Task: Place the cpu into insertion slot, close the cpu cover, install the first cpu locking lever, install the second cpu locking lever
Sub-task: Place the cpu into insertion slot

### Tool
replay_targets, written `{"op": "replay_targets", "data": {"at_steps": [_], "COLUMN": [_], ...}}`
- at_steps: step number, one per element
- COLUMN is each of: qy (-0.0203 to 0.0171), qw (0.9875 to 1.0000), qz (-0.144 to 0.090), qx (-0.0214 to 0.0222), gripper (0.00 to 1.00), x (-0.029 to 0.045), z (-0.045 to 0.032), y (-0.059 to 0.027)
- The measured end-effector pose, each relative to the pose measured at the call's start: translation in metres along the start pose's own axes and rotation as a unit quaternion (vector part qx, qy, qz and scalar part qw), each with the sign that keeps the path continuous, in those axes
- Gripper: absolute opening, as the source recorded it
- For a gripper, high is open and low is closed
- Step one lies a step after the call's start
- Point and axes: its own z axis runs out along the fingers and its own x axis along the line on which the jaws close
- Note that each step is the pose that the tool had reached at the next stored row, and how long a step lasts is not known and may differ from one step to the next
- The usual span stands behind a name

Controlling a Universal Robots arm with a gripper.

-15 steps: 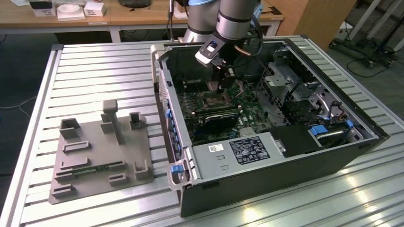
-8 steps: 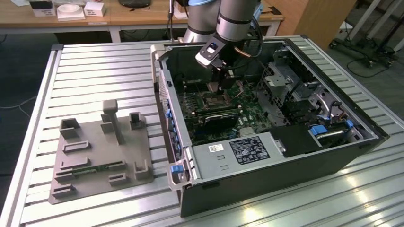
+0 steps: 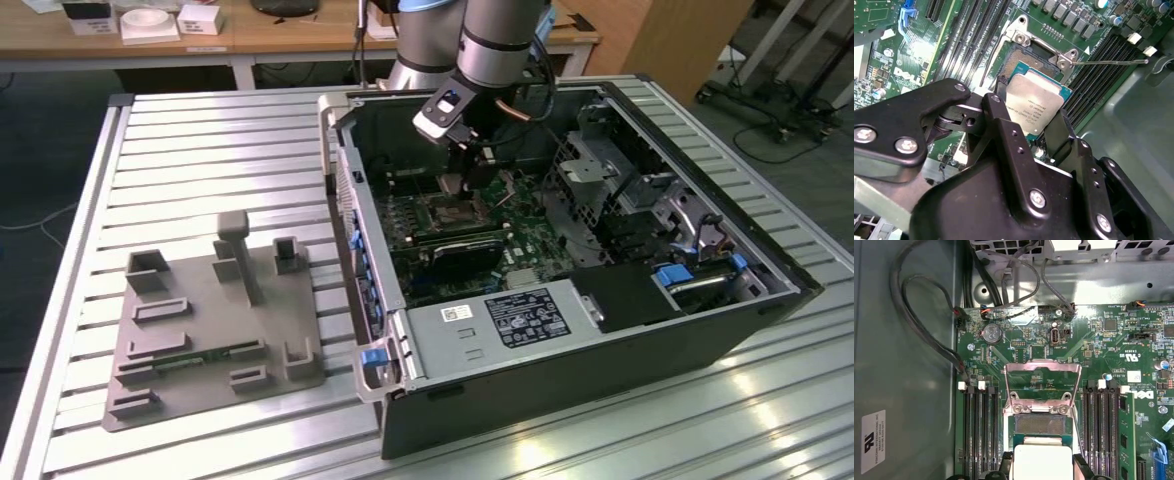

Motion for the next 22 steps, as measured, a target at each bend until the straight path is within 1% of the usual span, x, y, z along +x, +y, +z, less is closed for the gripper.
{"op": "replay_targets", "data": {"at_steps": [2,4,9,14,16,22], "qy": [-0.0003,-0.0003,-0.0003,-0.0003,-0.0003,-0.0004], "qw": [1.0,1.0,1.0,1.0,1.0,1.0], "qz": [0.0,0.0,0.0,0.0,0.0,-0.001], "qx": [0.0,0.0,0.0,0.0002,0.0008,0.0028], "gripper": [0.54,0.54,0.54,0.54,0.54,0.54], "x": [0.0,-0.0001,-0.0001,-0.0001,-0.0001,-0.0003], "z": [0.0,0.0031,0.0033,0.0051,0.0073,0.018], "y": [0.0,0.0,0.0,0.0,0.0,0.0001]}}
